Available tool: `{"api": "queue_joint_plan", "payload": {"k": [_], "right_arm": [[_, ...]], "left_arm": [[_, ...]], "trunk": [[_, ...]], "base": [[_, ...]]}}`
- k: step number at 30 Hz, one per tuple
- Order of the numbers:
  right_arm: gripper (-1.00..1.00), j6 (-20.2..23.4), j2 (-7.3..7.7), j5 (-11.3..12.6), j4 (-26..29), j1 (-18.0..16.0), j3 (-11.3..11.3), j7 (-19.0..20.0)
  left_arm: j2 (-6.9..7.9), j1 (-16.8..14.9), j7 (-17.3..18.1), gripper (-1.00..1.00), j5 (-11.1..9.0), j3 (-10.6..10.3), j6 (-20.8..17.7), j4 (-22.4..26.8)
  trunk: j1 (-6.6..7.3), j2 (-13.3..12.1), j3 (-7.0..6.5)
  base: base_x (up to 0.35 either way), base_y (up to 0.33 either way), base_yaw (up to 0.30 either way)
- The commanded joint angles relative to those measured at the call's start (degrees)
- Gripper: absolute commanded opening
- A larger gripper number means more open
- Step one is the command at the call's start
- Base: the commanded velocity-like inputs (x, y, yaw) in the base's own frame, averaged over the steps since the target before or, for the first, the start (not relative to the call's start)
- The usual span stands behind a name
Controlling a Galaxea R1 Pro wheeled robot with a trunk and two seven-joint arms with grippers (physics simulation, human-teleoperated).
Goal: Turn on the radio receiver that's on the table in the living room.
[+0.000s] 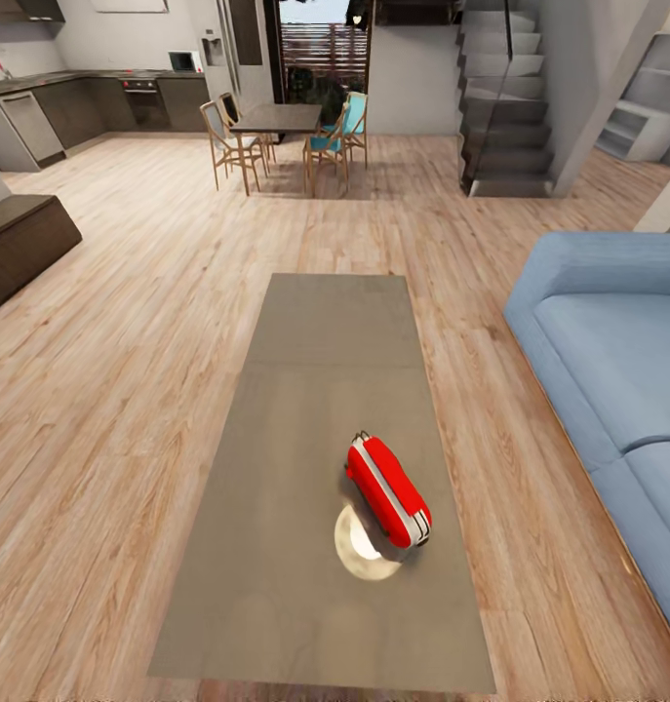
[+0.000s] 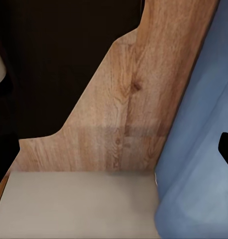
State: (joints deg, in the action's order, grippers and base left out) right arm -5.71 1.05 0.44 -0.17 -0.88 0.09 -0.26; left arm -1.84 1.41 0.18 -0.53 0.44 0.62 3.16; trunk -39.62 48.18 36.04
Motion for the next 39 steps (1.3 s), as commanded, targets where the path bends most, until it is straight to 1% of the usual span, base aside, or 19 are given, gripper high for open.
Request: {"api": "queue_joint_plan", "payload": {"k": [1,28,35,39], "right_arm": [[1.00,0.0,0.00,0.0,0.0,0.0,0.0,0.0],[1.00,0.1,-0.12,-0.1,0.0,0.0,0.1,0.1],[1.00,0.5,-0.20,-0.3,0.1,0.0,0.1,0.0],[1.00,0.5,-0.06,-0.5,1.3,0.0,0.1,0.1]], "left_arm": [[0.00,0.0,0.0,1.00,0.0,0.0,0.0,0.0],[0.08,0.0,0.0,1.00,0.0,0.0,0.1,0.1],[-0.01,0.0,-0.5,1.00,0.0,0.0,0.3,4.5],[-0.15,0.0,-0.8,1.00,0.0,0.1,0.3,8.6]], "trunk": [[0.00,0.0,0.09],[0.00,0.0,2.57],[0.00,0.0,3.06],[0.00,0.0,3.20]], "base": [[0.000,0.000,0.000],[0.000,0.000,0.000],[0.000,0.000,0.000],[0.000,0.000,0.000]]}}
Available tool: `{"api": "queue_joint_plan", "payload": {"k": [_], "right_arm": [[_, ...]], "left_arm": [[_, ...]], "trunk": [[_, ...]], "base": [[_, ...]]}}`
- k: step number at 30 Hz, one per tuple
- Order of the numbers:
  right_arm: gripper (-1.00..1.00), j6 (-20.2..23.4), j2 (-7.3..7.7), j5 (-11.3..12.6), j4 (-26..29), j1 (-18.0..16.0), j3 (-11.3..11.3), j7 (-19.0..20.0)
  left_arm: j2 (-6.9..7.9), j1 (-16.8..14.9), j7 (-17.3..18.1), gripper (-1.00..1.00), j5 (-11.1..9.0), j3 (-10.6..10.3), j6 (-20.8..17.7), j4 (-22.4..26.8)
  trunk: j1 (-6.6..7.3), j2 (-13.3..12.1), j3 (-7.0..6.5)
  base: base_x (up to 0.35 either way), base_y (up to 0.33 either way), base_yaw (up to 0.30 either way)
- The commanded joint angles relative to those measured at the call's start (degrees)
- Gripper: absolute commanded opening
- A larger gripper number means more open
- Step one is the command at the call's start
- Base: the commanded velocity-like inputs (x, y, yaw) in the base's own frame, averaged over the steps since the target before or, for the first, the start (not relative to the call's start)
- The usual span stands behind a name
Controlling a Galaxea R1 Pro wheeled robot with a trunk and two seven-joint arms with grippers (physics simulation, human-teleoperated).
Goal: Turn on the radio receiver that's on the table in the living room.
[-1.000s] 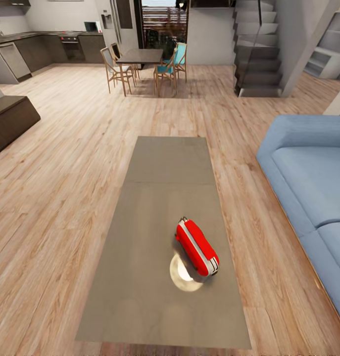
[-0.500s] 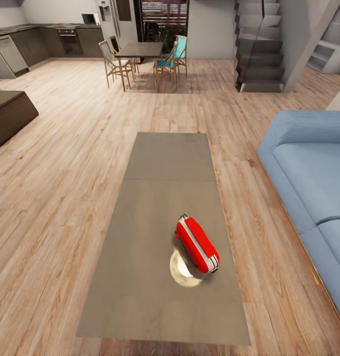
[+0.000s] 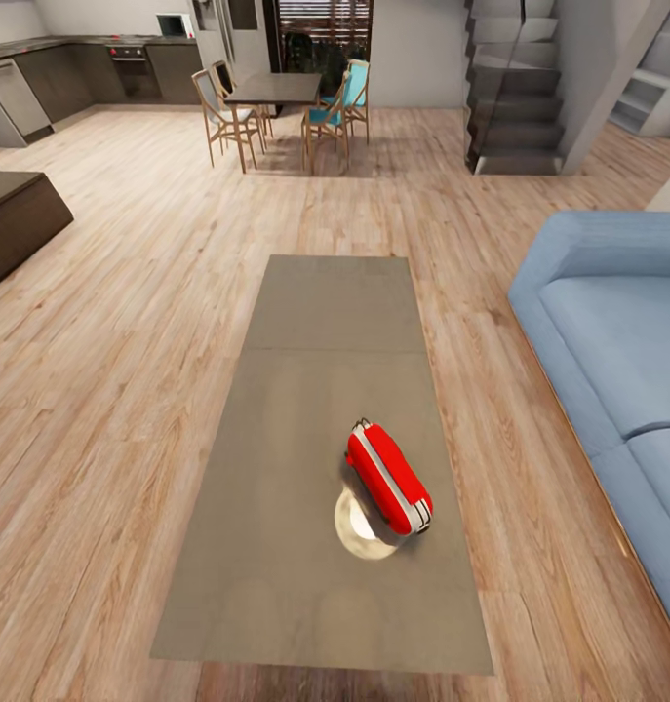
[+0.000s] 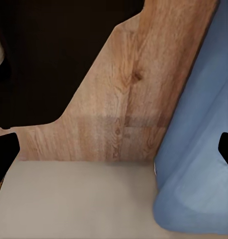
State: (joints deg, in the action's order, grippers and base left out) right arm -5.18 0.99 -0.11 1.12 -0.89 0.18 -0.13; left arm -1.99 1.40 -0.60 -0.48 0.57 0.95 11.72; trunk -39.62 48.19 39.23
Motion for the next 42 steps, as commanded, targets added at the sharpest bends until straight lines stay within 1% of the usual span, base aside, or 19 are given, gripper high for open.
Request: {"api": "queue_joint_plan", "payload": {"k": [1,3,4,6,7,8,9,11,12,17,19,21,22,25,29,33,35,38,42], "right_arm": [[1.00,0.0,0.03,-0.1,0.7,0.0,0.0,0.0],[1.00,0.3,0.17,-0.8,4.7,0.0,0.1,0.0],[1.00,3.8,0.20,-2.5,11.8,0.0,0.1,-0.3],[1.00,10.4,0.22,-4.0,22.0,0.1,0.0,-0.8],[1.00,13.6,0.23,-4.4,27.0,0.1,0.0,-1.0],[1.00,20.1,0.56,-4.8,37.0,0.1,-0.1,-1.0],[1.00,22.2,0.81,-4.9,40.1,0.1,-0.2,-1.1],[1.00,29.0,2.00,-5.0,50.9,0.1,-0.4,-1.1],[1.00,35.4,3.07,-5.1,64.4,0.1,-0.6,-1.1],[1.00,42.3,3.43,-5.2,78.7,0.1,-2.0,-1.0],[1.00,43.5,3.67,-5.3,82.0,0.0,-2.4,-1.0],[1.00,43.7,4.17,-5.3,83.5,0.0,-2.5,-0.9],[1.00,43.7,4.81,-5.4,85.0,0.0,-2.6,-1.0],[1.00,43.6,5.36,-5.4,87.0,-0.1,-2.7,-0.9],[1.00,42.1,5.63,-5.4,88.1,-0.8,-2.2,-0.6],[1.00,38.3,5.62,-5.6,88.2,-1.1,-1.0,-0.2],[1.00,36.7,5.55,-5.7,88.1,-1.2,-0.5,-0.1],[1.00,36.2,5.32,-5.8,88.0,-1.3,-0.3,-0.1],[1.00,36.1,5.26,-5.8,87.9,-1.3,-0.4,-0.4]], "left_arm": [[0.01,0.0,0.1,1.00,0.0,0.0,0.0,0.7],[0.07,0.0,0.4,1.00,0.1,-0.2,-0.2,3.5],[0.22,0.0,3.4,1.00,0.1,-0.4,-1.2,9.1],[0.38,0.0,8.8,1.00,0.1,-0.7,-4.7,17.2],[0.46,0.0,11.2,1.00,0.1,-0.7,-7.2,21.3],[0.55,0.0,13.6,1.00,0.1,-0.7,-11.0,26.8],[0.65,0.0,15.4,1.00,0.1,-0.7,-14.9,32.5],[0.92,0.0,17.3,1.00,0.1,-0.7,-20.8,41.8],[1.06,0.0,18.3,1.00,0.1,-0.8,-27.7,53.2],[1.05,0.0,18.6,1.00,0.1,-1.0,-36.2,65.8],[0.96,0.0,18.7,1.00,0.1,-1.0,-38.0,70.3],[0.91,-0.1,19.3,1.00,0.1,-1.0,-38.5,72.6],[0.79,-0.6,20.5,1.00,0.1,-1.0,-38.7,73.9],[0.65,-2.7,23.5,1.00,0.2,-1.0,-39.1,74.7],[0.48,-7.0,27.4,1.00,0.1,-1.0,-39.4,74.9],[0.37,-10.9,28.5,1.00,0.0,-1.0,-39.4,74.4],[0.30,-12.8,28.6,1.00,0.0,-1.0,-38.1,72.0],[0.06,-13.3,28.1,1.00,0.5,-1.0,-35.0,70.7],[-0.45,-13.5,27.8,1.00,0.7,-1.0,-33.6,70.5]], "trunk": [[0.00,0.0,0.03],[0.00,0.0,0.09],[0.00,0.0,0.10],[0.00,0.0,0.11],[0.00,0.0,0.12],[0.00,0.0,0.12],[0.00,0.0,0.12],[0.00,0.0,0.12],[0.00,0.0,0.12],[0.00,0.0,0.12],[0.00,0.0,0.12],[0.00,0.0,0.12],[0.00,0.0,0.12],[0.00,0.0,0.12],[0.00,0.0,0.12],[0.00,0.0,0.12],[0.00,0.0,0.17],[0.00,0.0,0.38],[0.00,0.0,0.74]], "base": [[0.000,0.000,0.000],[0.000,0.000,0.000],[0.000,0.000,0.000],[0.000,0.000,0.000],[0.000,0.000,0.000],[0.000,0.000,0.000],[0.000,0.000,0.000],[0.000,0.000,0.000],[0.000,0.000,0.000],[0.000,0.000,0.000],[0.000,0.000,0.000],[0.000,0.000,0.000],[0.000,0.000,0.000],[0.000,0.000,0.000],[0.000,0.000,0.000],[0.000,0.000,0.000],[0.000,0.000,0.000],[0.000,0.000,0.000],[0.000,0.000,0.000]]}}
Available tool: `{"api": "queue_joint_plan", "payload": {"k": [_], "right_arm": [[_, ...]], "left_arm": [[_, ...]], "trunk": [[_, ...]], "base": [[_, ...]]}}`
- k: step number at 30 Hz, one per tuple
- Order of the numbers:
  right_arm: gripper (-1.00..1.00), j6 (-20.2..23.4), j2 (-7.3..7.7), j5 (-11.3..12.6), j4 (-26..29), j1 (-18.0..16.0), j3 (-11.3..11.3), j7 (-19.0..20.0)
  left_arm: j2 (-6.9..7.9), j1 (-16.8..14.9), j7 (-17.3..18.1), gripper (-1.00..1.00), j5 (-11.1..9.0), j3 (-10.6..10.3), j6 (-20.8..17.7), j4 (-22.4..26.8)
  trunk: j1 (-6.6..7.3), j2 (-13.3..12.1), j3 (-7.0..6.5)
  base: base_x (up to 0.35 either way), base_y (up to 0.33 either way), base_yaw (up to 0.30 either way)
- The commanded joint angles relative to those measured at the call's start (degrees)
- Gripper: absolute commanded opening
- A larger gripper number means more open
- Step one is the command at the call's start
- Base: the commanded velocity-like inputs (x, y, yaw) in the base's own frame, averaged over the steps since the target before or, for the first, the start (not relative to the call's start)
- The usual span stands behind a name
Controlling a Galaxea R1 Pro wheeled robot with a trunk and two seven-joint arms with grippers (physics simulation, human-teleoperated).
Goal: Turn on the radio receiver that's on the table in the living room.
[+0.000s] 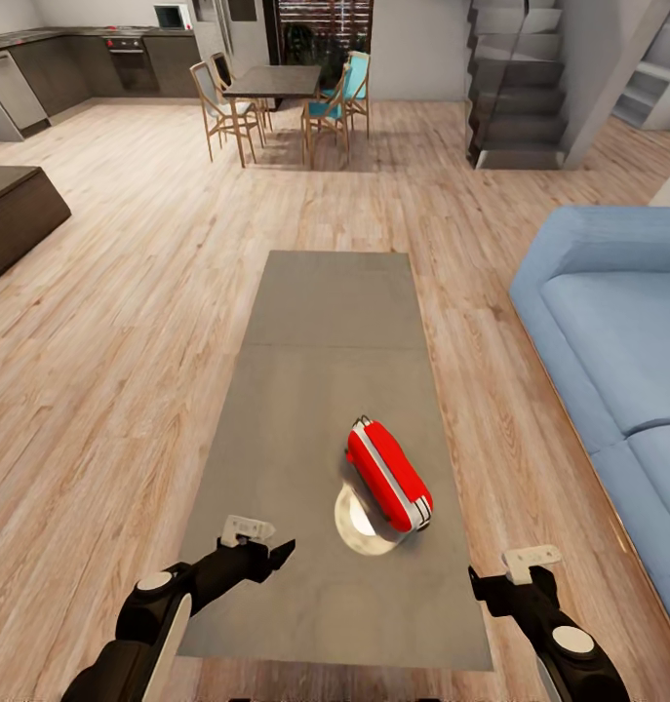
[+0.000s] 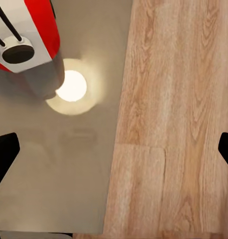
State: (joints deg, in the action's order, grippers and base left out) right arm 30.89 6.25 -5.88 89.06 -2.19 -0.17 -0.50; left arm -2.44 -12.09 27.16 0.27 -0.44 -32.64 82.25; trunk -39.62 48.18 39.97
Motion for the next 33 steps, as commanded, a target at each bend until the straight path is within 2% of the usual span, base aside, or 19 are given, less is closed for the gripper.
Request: {"api": "queue_joint_plan", "payload": {"k": [1,7,9,12,15,17,18,19,22,27,33], "right_arm": [[1.00,0.0,-0.01,0.0,0.0,0.0,0.0,-0.1],[1.00,0.0,0.15,0.0,-0.3,-0.7,0.0,-0.3],[1.00,0.0,0.16,0.1,-0.5,-1.1,0.0,-0.3],[1.00,0.0,0.18,0.2,-0.7,-2.0,0.0,0.0],[1.00,0.0,0.23,0.3,-0.8,-3.0,0.0,0.1],[1.00,-0.1,0.24,0.3,-1.3,-3.7,0.0,0.2],[1.00,-0.1,0.25,0.3,-1.7,-4.2,0.0,0.2],[1.00,-0.1,0.25,0.3,-1.7,-4.3,0.0,0.2],[1.00,-0.1,0.25,0.3,-1.9,-4.5,0.1,0.2],[1.00,-0.1,0.31,0.2,-2.0,-4.6,0.1,0.3],[1.00,-0.1,0.20,0.2,-1.9,-4.6,0.1,0.3]], "left_arm": [[-0.26,0.0,0.0,1.00,0.0,0.0,0.3,0.0],[-0.53,0.0,0.0,1.00,0.1,-0.1,1.2,-0.2],[-0.54,0.0,0.0,1.00,0.1,-0.1,2.4,-0.3],[-0.55,-0.1,0.1,1.00,0.1,-0.1,6.7,-2.3],[-0.68,-1.4,0.0,1.00,0.1,0.0,7.9,-4.3],[-1.30,-1.9,-0.1,1.00,0.1,0.0,8.1,-5.3],[-2.54,-2.1,0.0,1.00,0.2,-0.1,8.1,-5.8],[-2.75,-2.2,0.0,1.00,0.2,-0.1,8.1,-5.8],[-3.42,-2.3,-0.1,1.00,1.1,-0.1,8.1,-6.0],[-3.76,-2.3,-0.1,1.00,4.7,0.0,8.0,-6.0],[-3.80,-2.3,0.0,1.00,5.6,0.0,8.0,-5.9]], "trunk": [[0.00,0.0,0.10],[0.00,0.0,0.66],[0.00,0.0,0.84],[0.00,0.0,1.12],[0.00,0.0,1.41],[0.00,0.0,1.59],[0.00,0.0,1.69],[0.00,0.0,1.78],[0.00,0.0,2.06],[0.00,0.0,2.52],[0.00,0.0,2.64]], "base": [[0.000,0.000,0.000],[0.000,0.000,0.000],[0.000,0.000,0.000],[0.000,0.000,0.000],[0.000,0.000,0.000],[0.000,0.000,0.000],[0.000,0.000,0.000],[0.000,0.000,0.000],[0.000,0.000,0.000],[0.000,0.000,0.000],[0.000,0.000,0.000]]}}
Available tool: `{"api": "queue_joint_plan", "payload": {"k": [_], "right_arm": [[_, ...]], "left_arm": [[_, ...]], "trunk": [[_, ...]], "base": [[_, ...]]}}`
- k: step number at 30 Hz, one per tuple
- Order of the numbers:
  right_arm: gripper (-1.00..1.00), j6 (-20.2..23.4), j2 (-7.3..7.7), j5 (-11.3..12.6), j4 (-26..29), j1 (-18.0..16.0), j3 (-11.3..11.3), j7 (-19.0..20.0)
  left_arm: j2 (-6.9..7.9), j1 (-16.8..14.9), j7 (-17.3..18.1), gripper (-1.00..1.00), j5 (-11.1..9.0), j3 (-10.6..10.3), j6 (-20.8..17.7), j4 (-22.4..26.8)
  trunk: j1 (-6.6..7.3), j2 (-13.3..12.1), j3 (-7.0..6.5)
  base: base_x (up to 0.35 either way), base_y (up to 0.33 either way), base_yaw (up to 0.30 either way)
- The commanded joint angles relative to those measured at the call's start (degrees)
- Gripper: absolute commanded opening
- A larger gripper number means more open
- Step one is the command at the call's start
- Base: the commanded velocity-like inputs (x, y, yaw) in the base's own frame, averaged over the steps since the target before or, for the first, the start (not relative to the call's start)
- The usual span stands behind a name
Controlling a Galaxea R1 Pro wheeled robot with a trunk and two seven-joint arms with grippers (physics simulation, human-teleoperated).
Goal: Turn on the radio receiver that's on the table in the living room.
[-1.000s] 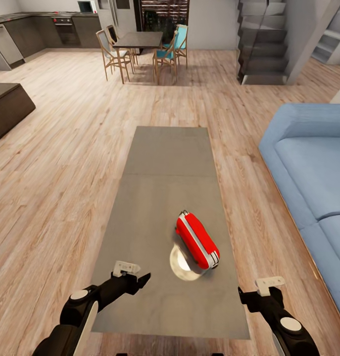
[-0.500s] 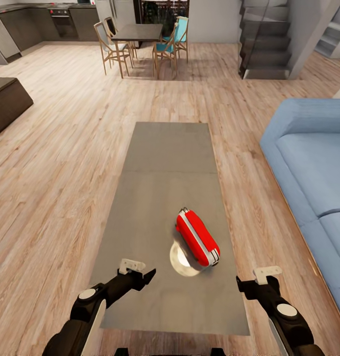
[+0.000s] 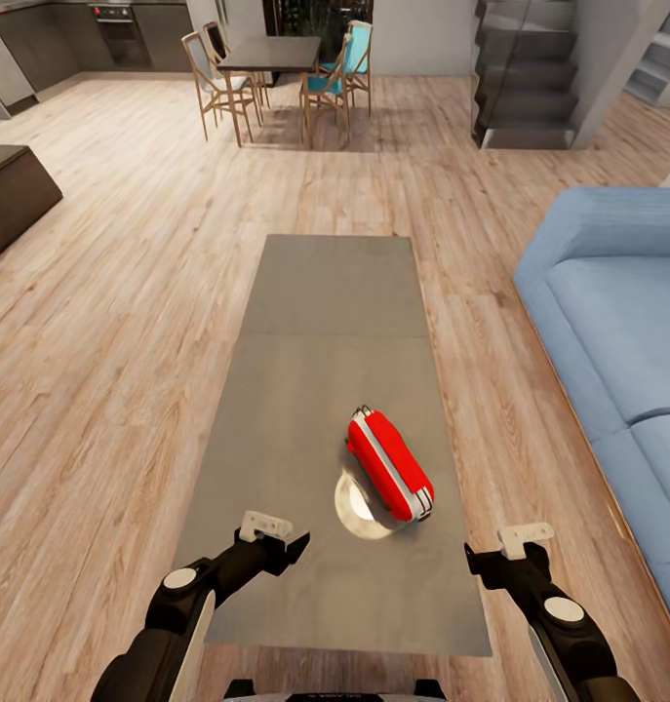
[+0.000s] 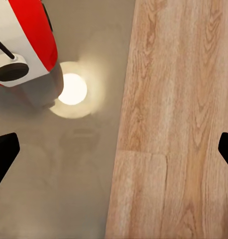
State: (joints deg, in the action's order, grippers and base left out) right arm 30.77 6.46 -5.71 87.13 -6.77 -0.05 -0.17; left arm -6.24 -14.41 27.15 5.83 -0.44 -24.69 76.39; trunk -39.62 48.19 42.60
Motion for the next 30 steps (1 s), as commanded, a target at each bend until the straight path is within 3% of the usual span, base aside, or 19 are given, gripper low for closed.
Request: {"api": "queue_joint_plan", "payload": {"k": [1,30], "right_arm": [[1.00,0.0,-0.01,0.0,0.0,0.0,0.0,0.0],[1.00,-0.3,-0.23,-0.1,0.0,0.0,-0.1,0.0]], "left_arm": [[0.00,0.0,0.0,1.00,0.0,0.0,-0.1,0.1],[0.00,0.0,-0.2,1.00,0.0,0.0,-0.4,0.1]], "trunk": [[0.00,0.0,0.03],[0.00,0.0,2.36]], "base": [[0.000,0.000,0.000],[0.000,0.000,0.000]]}}
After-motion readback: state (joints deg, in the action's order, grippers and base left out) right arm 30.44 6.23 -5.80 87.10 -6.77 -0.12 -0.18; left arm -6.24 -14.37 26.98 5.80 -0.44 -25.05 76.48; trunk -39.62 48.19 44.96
